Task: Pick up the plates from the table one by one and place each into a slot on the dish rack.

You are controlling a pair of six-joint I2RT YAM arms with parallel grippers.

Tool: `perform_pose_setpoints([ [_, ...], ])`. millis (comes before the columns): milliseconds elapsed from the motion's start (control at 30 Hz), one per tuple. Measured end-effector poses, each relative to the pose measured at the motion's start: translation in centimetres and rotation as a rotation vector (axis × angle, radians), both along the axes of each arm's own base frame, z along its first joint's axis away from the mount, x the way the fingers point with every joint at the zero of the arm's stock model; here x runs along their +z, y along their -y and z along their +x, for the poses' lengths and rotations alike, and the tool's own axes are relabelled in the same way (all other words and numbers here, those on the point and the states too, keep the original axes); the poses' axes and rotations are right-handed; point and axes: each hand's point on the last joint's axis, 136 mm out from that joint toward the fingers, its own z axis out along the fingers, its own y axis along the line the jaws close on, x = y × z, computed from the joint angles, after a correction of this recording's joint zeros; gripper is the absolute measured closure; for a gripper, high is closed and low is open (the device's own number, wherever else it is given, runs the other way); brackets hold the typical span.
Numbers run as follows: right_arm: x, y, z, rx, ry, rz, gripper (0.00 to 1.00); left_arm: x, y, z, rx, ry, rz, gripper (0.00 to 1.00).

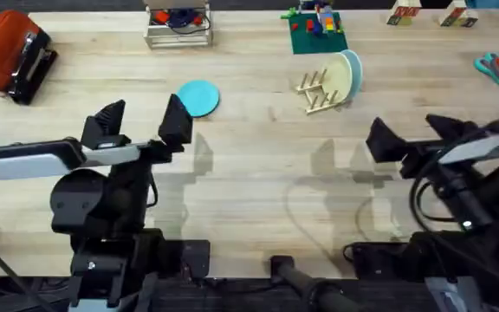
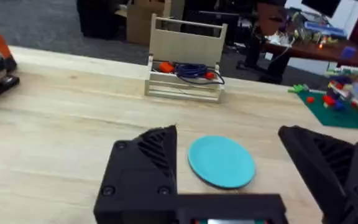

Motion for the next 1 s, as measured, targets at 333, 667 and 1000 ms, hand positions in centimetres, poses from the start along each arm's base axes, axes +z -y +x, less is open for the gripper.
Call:
perform_pose_setpoints([
  [333, 7.0, -0.6, 3.5, 0.032, -0.116, 0.012, 0.007, 4.9, -1.0, 0.8, 0.045, -0.022, -0.056, 0.009],
  [667, 10.3, -2.9, 9.5, 0.151, -0.337, 0.078, 0.007, 9.1, 0.4, 5.5, -0.05, -0.246, -0.025, 0.009],
  [1000, 15.1, -3.8, 10.7, 0.192, -0.443, 0.113, 0.007, 9.4, 3.0, 10.0, -0.259, -0.646, -0.035, 0.008],
])
